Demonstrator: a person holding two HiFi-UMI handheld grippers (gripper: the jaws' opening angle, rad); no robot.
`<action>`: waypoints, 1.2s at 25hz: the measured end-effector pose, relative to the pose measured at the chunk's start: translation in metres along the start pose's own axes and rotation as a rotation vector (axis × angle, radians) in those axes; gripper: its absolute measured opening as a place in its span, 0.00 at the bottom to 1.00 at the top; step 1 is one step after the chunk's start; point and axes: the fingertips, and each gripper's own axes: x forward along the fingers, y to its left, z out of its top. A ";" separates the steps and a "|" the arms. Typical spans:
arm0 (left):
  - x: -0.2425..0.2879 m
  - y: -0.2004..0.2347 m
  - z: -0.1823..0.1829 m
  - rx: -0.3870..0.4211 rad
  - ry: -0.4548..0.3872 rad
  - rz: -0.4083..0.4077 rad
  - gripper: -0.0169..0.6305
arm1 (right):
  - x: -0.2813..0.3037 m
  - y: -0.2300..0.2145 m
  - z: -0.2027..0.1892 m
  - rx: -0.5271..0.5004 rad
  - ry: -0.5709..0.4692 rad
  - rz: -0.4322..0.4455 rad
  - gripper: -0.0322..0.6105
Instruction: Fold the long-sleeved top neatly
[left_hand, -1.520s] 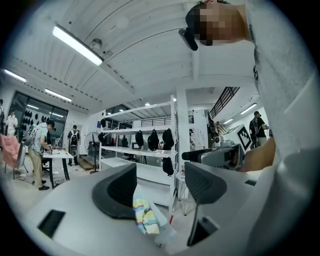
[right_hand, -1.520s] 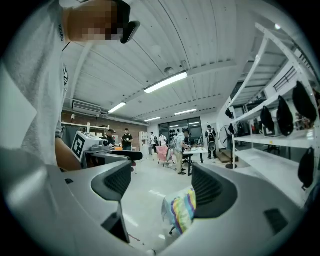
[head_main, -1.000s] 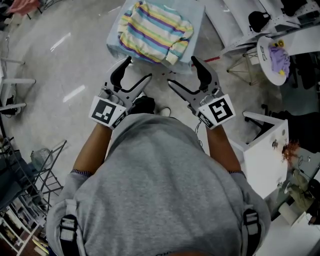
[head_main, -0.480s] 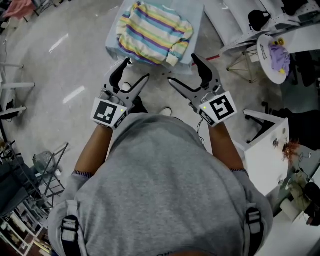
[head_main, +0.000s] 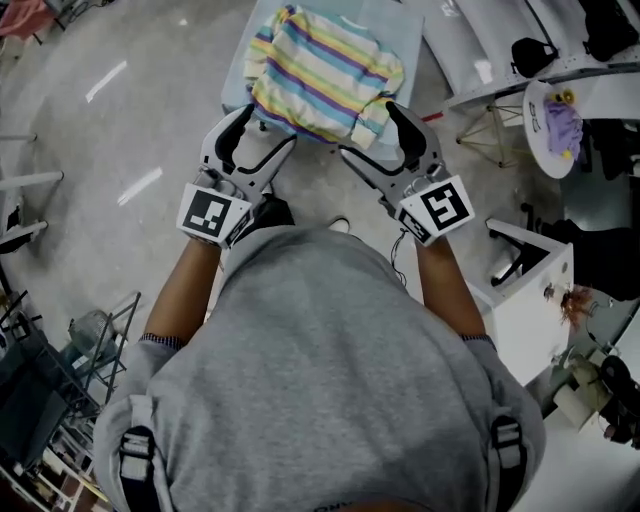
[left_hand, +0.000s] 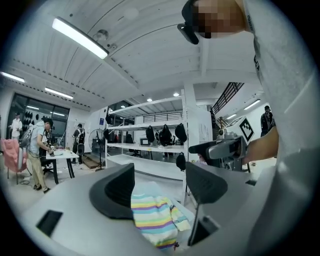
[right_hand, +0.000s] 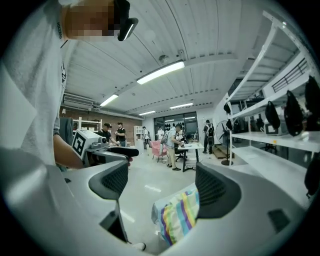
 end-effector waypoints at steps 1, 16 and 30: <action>0.001 0.014 0.001 -0.002 0.004 -0.004 0.53 | 0.013 0.000 0.002 0.006 0.006 -0.002 0.73; 0.049 0.166 0.000 -0.024 -0.008 -0.265 0.53 | 0.147 -0.021 0.013 0.054 0.106 -0.226 0.73; 0.137 0.185 -0.014 0.001 0.042 -0.312 0.53 | 0.130 -0.116 -0.005 0.102 0.092 -0.343 0.73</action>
